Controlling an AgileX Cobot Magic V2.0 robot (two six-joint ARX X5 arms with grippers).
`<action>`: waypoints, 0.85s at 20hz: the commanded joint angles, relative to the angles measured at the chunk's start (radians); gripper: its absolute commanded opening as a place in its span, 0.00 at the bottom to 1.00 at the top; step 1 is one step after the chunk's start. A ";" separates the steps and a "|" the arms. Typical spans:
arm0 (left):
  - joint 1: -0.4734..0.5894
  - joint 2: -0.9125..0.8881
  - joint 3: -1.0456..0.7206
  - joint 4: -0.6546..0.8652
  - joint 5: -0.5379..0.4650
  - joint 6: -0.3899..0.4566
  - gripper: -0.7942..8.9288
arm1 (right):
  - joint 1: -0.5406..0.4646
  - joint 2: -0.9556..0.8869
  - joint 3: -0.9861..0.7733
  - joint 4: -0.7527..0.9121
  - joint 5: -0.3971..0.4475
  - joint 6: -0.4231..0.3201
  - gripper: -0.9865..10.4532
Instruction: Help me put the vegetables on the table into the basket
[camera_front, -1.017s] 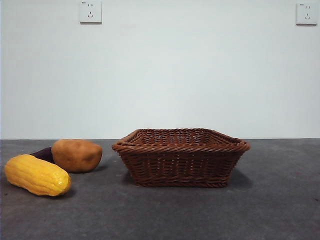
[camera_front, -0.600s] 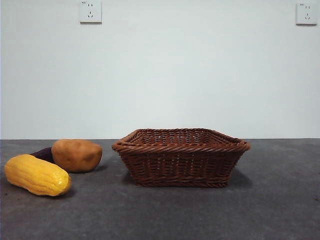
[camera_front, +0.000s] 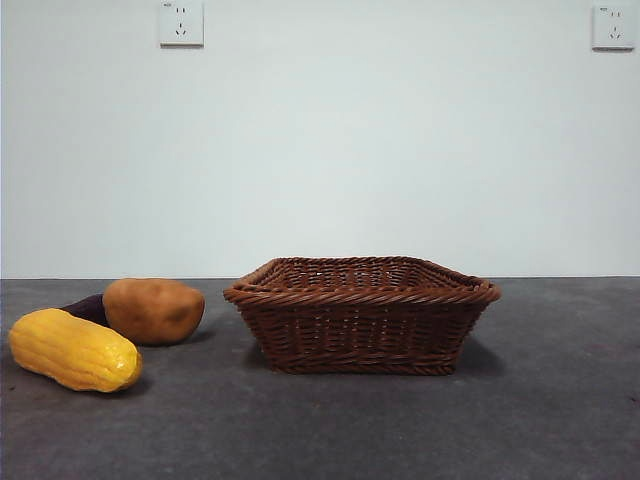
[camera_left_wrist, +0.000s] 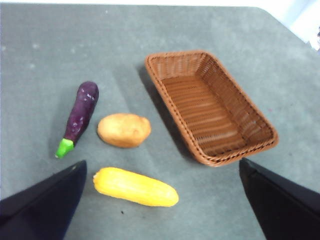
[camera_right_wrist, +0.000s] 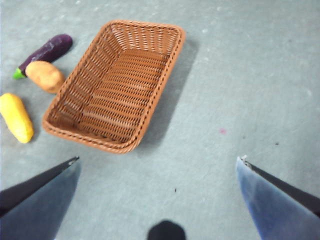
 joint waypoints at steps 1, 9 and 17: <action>-0.003 0.012 0.001 0.013 0.001 -0.005 0.70 | 0.000 0.029 0.003 0.047 -0.031 0.026 0.59; -0.003 0.022 0.001 0.038 0.000 -0.005 0.70 | 0.070 0.399 0.070 0.279 -0.081 0.082 0.58; -0.003 0.065 0.001 0.037 0.000 -0.015 0.70 | 0.177 0.928 0.356 0.299 -0.016 0.084 0.58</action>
